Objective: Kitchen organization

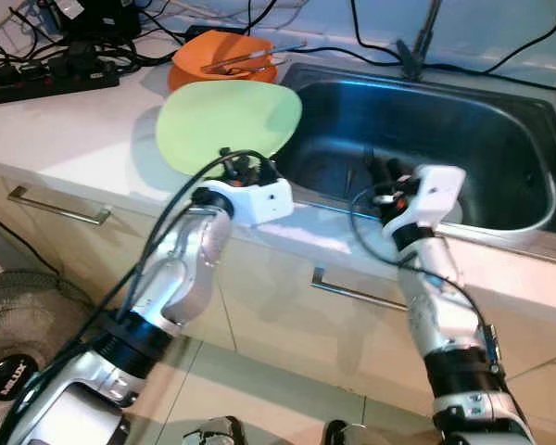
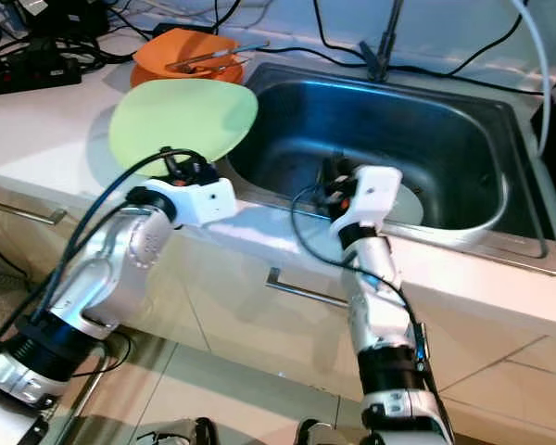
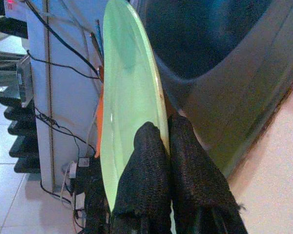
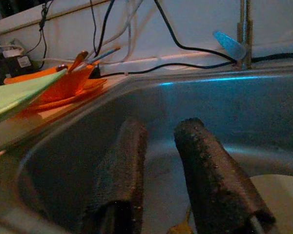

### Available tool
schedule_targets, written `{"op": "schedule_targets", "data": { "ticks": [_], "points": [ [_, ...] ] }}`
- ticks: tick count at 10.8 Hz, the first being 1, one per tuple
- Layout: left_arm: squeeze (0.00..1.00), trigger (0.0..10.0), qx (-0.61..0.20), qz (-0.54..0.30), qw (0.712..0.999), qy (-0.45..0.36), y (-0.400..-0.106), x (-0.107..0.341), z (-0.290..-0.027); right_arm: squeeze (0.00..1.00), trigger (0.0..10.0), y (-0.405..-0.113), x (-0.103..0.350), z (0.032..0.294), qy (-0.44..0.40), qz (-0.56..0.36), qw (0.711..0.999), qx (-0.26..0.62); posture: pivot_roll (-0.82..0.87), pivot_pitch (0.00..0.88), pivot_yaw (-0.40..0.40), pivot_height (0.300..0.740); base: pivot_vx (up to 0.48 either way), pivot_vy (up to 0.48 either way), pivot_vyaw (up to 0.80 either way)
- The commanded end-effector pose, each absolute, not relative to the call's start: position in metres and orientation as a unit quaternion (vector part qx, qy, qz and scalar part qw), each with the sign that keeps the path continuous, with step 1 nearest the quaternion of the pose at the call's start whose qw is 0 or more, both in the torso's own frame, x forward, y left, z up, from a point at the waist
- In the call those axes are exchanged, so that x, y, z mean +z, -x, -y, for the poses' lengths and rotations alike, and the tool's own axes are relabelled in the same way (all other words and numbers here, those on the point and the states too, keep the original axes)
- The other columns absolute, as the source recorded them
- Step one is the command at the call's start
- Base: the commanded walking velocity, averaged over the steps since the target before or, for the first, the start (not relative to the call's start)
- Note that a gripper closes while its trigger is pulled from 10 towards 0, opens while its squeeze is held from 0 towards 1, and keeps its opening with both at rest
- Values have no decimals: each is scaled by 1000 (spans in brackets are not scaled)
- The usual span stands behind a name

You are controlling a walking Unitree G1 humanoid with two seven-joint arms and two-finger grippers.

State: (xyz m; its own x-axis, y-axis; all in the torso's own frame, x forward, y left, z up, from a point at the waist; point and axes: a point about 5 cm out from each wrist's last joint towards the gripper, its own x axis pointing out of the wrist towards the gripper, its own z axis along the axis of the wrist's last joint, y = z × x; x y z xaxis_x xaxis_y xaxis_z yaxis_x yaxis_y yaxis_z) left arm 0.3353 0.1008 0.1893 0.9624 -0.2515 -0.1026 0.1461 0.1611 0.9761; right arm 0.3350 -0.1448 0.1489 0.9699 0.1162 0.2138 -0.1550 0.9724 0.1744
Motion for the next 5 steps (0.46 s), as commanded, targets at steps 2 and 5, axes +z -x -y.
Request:
{"op": "schedule_targets", "data": {
  "ticks": [2,5],
  "points": [
    [0,10000,-120,78,756,-638,-333,200,-93,749,10000,-342,167,143,-110,109,984,86,78,76,34,740,0,0,0],
    [0,10000,-134,86,758,-632,-332,196,-84,1000,10000,-350,190,134,-187,107,969,117,72,54,30,740,0,0,0]
  ]
}}
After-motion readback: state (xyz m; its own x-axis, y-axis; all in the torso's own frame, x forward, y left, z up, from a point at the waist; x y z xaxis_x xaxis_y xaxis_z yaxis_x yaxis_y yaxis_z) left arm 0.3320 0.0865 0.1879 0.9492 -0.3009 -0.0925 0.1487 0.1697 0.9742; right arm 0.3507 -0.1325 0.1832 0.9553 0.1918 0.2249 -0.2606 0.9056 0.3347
